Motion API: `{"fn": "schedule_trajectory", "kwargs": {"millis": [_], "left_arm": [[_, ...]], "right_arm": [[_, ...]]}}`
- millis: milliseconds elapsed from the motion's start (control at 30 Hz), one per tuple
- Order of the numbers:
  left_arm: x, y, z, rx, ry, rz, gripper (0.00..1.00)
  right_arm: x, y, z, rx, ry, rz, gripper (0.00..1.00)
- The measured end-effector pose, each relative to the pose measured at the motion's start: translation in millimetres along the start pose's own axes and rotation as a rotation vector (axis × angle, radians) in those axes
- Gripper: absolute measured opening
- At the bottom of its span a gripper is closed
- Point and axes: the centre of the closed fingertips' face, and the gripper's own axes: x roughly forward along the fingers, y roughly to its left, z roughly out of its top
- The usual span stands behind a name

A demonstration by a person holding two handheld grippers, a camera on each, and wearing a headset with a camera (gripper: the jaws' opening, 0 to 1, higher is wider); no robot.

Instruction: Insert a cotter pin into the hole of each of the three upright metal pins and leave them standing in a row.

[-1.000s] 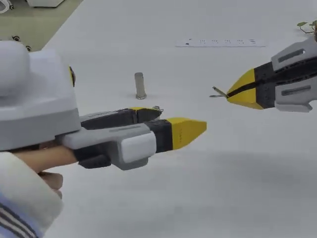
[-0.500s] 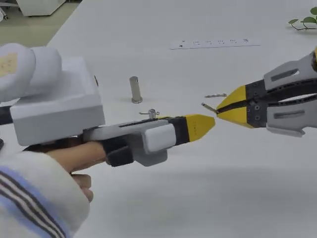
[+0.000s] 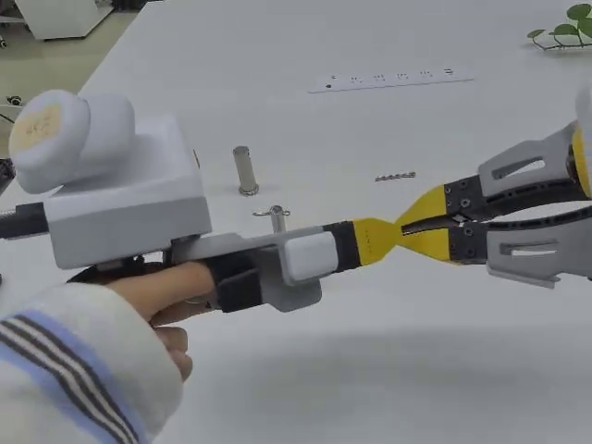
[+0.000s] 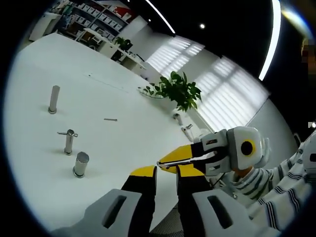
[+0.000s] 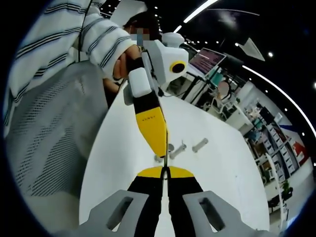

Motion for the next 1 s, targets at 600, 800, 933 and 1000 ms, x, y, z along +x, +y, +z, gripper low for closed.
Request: {"fn": "schedule_trajectory", "kwargs": {"millis": [600, 800, 933, 1000], "left_arm": [[-3.2, 1.5, -1.5, -0.082, -0.003, 0.012, 0.05], [-5.3, 4.0, 0.1, -0.124, -0.007, 0.016, 0.02], [-6.8, 6.4, 0.8, -0.156, -0.011, 0.018, 0.01], [-6.7, 5.7, 0.6, -0.165, -0.011, 0.014, 0.01]], "right_arm": [[0.4, 2.2, 3.8, -0.062, 0.023, -0.026, 0.03], [-1.1, 1.3, 6.2, -0.076, 0.024, -0.030, 0.03], [-2.4, 0.9, 8.1, -0.083, 0.020, -0.031, 0.03], [-2.7, 1.0, 8.0, -0.088, 0.022, -0.028, 0.03]]}}
